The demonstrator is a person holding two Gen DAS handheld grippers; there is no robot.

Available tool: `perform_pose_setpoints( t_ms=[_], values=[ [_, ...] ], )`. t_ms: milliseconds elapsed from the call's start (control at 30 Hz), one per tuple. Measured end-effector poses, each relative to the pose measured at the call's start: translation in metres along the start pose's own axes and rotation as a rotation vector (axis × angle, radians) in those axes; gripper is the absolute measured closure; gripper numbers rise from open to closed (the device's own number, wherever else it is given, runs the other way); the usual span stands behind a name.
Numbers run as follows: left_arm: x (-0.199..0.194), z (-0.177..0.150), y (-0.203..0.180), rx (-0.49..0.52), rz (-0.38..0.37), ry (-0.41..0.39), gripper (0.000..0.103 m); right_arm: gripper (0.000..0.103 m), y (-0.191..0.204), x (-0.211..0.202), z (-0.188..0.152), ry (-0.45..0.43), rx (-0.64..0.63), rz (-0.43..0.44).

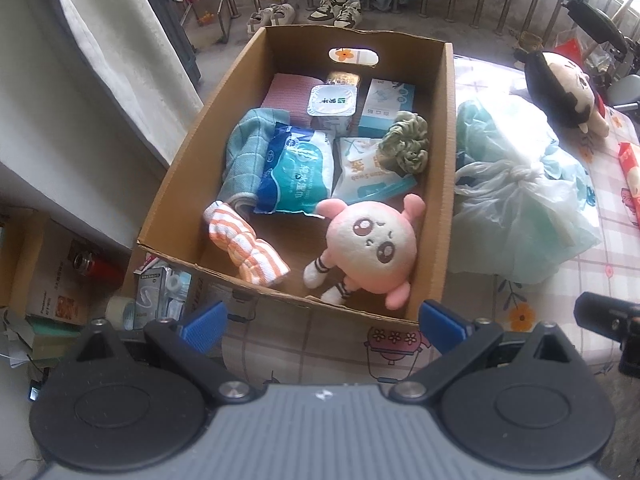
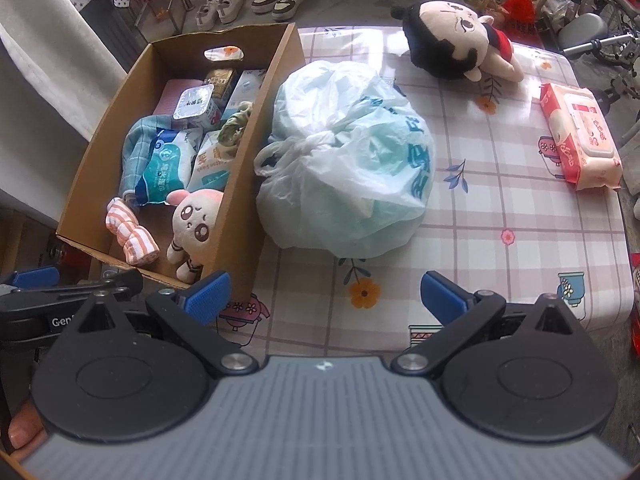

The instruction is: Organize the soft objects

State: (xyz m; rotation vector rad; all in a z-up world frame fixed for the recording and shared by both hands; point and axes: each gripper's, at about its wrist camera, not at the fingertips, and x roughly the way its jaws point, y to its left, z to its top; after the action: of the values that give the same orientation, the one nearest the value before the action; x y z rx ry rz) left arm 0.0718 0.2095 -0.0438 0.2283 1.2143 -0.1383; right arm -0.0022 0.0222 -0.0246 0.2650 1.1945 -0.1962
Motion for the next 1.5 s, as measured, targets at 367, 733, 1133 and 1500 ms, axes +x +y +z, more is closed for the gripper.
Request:
perform_pose_setpoints(
  t_ms=[367, 733, 1133, 1500],
  values=[
    [0.003, 0.003, -0.002, 0.047, 0.0, 0.0, 0.001, 0.001, 0.005, 0.002, -0.003, 0.004, 0.039, -0.028],
    [0.011, 0.003, 0.0, 0.068, -0.009, 0.025, 0.001, 0.001, 0.008, 0.008, -0.004, 0.012, 0.048, -0.039],
    [0.017, 0.008, 0.008, 0.067, -0.002, 0.021, 0.001, 0.001, 0.018, 0.011, -0.001, 0.013, 0.031, -0.044],
    [0.021, 0.009, 0.008, 0.069, 0.006, 0.03, 0.001, 0.001, 0.022, 0.016, 0.003, 0.023, -0.009, -0.048]
  ],
)
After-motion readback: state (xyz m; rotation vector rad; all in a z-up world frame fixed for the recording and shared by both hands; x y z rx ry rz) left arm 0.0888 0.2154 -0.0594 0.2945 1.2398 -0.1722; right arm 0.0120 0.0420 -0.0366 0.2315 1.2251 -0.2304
